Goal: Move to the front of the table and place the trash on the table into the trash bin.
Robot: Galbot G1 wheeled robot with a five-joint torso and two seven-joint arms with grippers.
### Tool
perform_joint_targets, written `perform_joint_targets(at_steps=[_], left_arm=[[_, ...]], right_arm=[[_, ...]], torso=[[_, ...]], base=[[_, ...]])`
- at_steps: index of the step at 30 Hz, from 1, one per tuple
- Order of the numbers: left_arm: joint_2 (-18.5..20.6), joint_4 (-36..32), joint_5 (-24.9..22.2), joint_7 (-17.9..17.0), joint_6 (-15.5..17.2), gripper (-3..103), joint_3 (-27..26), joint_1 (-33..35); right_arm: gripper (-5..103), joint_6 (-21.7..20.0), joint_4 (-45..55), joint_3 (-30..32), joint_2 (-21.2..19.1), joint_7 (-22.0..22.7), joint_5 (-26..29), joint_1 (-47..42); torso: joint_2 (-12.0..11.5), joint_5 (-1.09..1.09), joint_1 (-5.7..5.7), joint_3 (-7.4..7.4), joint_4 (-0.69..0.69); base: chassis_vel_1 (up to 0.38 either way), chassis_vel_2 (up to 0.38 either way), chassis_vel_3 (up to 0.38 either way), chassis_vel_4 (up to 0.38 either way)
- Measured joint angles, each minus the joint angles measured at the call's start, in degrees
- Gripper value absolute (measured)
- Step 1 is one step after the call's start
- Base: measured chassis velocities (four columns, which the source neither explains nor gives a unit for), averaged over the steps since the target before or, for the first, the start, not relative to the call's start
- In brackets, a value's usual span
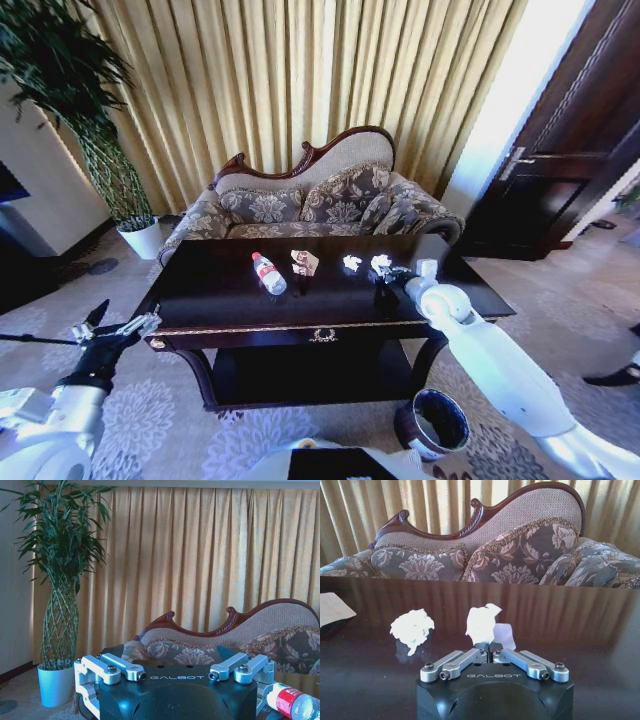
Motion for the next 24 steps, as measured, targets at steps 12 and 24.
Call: perform_joint_targets(at_steps=[12,24], left_arm=[[0.19,0.0,-0.1,0.07,-0.11,100,0.22,-0.89],[-0.64,0.38,0.08,0.19,-0.16,100,0.27,-3.23]], right_arm=[[0,3.96,5.87,6.24,-1.82,-0.07,0.82,-4.3],[0,8.28,24.87,23.93,-1.6,2.02,-1.3,-23.41]], torso=[[0.0,0.0,0.01,0.0,0.01],[0.0,-0.02,0.0,-0.01,0.01]], base=[[0.0,0.0,0.0,0.0],[0.0,0.0,0.0,0.0]])
